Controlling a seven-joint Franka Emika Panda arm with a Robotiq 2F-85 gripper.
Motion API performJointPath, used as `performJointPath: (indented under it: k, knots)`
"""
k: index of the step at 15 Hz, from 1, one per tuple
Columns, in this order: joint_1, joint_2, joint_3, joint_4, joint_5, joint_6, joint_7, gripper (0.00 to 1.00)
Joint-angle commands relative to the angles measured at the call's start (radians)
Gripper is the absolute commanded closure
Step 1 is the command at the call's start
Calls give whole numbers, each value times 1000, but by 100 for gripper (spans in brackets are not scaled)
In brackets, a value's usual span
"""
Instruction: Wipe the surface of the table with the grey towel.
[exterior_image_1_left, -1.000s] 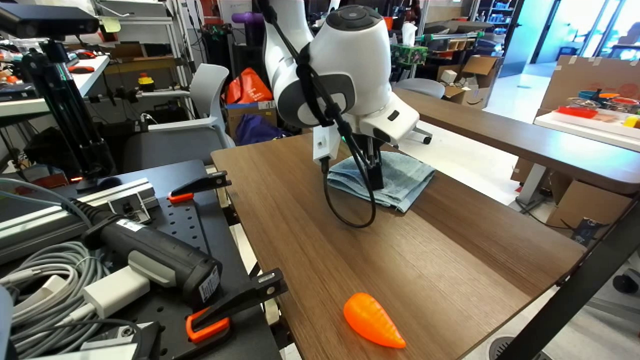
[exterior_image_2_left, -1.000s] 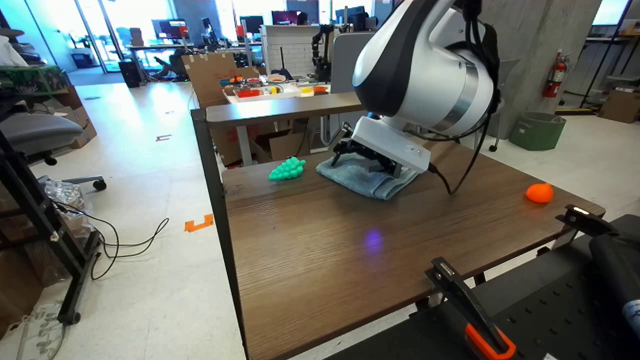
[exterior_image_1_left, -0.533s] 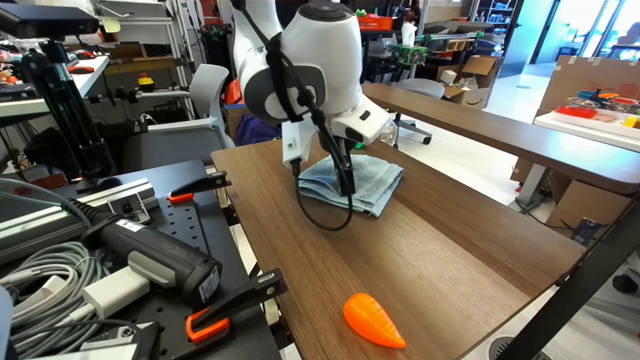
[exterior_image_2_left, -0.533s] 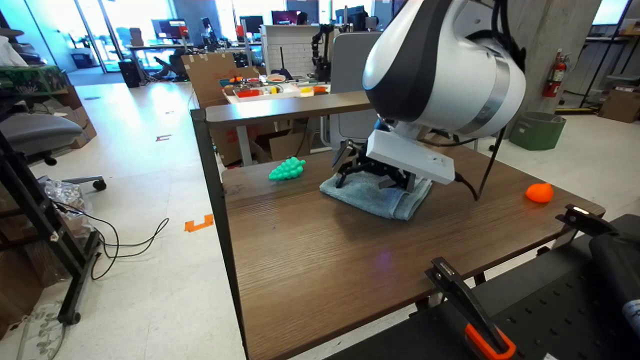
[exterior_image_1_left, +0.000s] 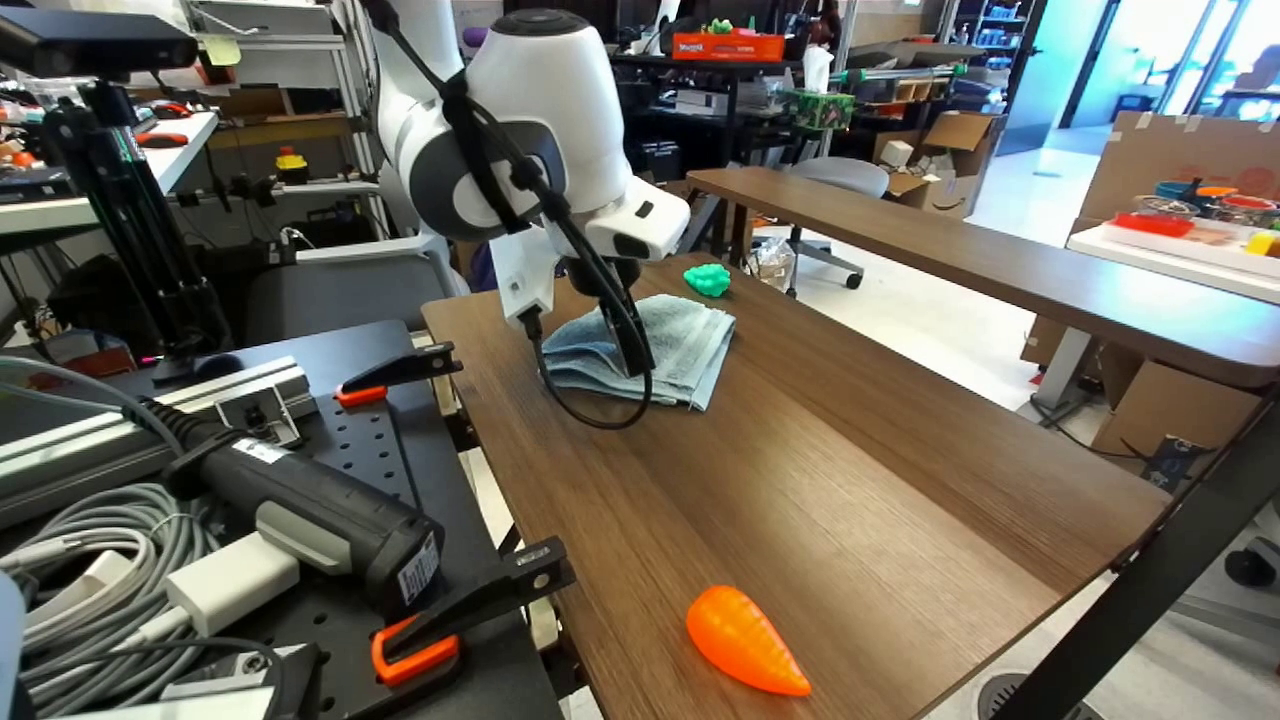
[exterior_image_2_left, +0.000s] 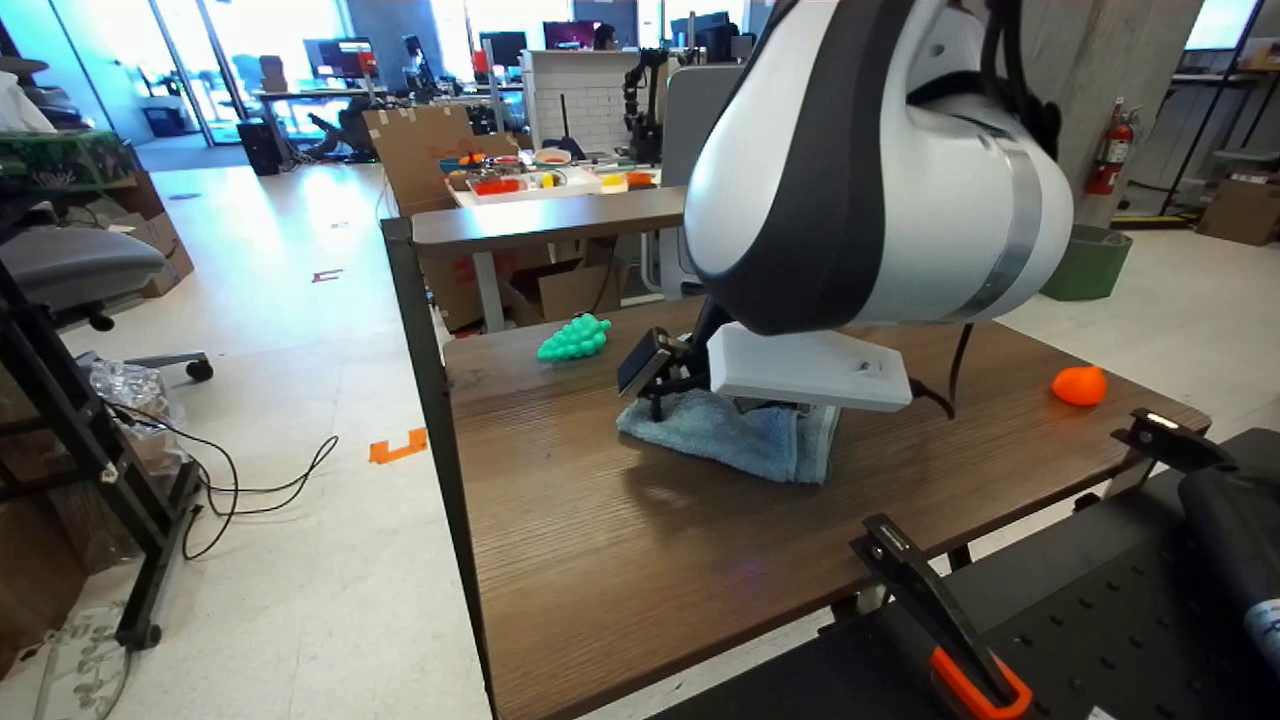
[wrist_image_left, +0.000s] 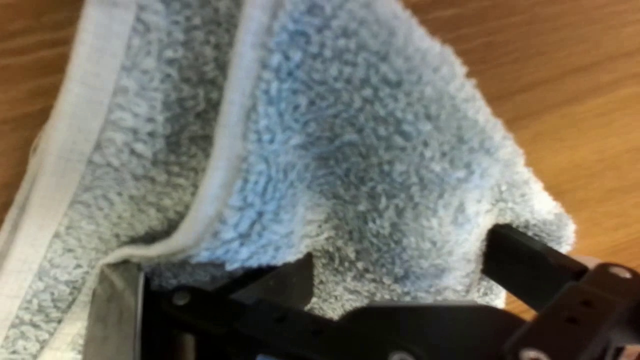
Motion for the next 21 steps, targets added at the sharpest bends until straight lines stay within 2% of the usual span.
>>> performJointPath:
  k: [1, 3, 4, 5, 7, 10, 11, 13, 15, 18, 21]
  knots:
    - [175, 106, -85, 15, 29, 24, 17, 0]
    - [294, 99, -162, 16, 60, 12, 24, 0]
    - [374, 93, -230, 9, 85, -4, 21, 0]
    - [237, -8, -149, -1, 34, 20, 2, 0]
    - [333, -8, -217, -3, 62, 21, 0, 0]
    - [355, -7, -233, -4, 66, 21, 0, 0]
    - [316, -11, -219, 13, 64, -10, 5, 0]
    - [207, -8, -126, 39, 9, -129, -13, 0]
    - [148, 17, -57, 63, -14, -195, -34, 0]
    - [120, 42, 15, 57, -44, -228, -75, 0]
    - [157, 41, 45, 33, -58, -245, -89, 0]
